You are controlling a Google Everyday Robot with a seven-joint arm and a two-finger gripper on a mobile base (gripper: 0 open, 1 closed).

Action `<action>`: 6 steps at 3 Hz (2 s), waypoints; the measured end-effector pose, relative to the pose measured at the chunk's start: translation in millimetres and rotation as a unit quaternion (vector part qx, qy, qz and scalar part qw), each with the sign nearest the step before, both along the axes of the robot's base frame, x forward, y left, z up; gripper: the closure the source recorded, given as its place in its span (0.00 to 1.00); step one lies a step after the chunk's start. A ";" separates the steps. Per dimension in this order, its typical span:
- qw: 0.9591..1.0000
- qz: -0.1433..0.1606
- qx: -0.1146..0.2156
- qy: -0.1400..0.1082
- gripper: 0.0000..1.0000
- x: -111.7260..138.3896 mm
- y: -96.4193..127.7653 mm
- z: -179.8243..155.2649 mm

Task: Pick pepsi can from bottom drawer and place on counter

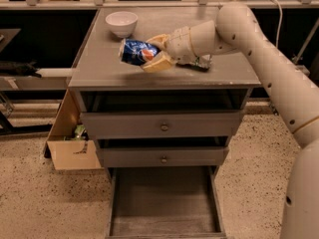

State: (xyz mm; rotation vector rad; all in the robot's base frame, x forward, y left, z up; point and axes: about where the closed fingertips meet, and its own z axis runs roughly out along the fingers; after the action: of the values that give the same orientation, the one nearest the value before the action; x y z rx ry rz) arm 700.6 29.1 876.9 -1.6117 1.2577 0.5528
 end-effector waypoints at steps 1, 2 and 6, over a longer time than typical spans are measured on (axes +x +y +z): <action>0.999 -0.029 0.003 0.041 1.00 31.8 5.4 -21.4; 0.995 -0.058 0.002 0.080 0.74 56.5 6.3 -40.0; 0.995 -0.077 0.015 0.058 0.00 73.3 -0.3 -16.6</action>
Offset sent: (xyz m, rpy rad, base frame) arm 0.0782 -0.0008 -0.0533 0.0029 0.2224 -0.1767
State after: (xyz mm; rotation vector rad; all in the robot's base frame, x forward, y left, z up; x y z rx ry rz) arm 773.9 28.8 860.3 -1.4596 1.4403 0.5727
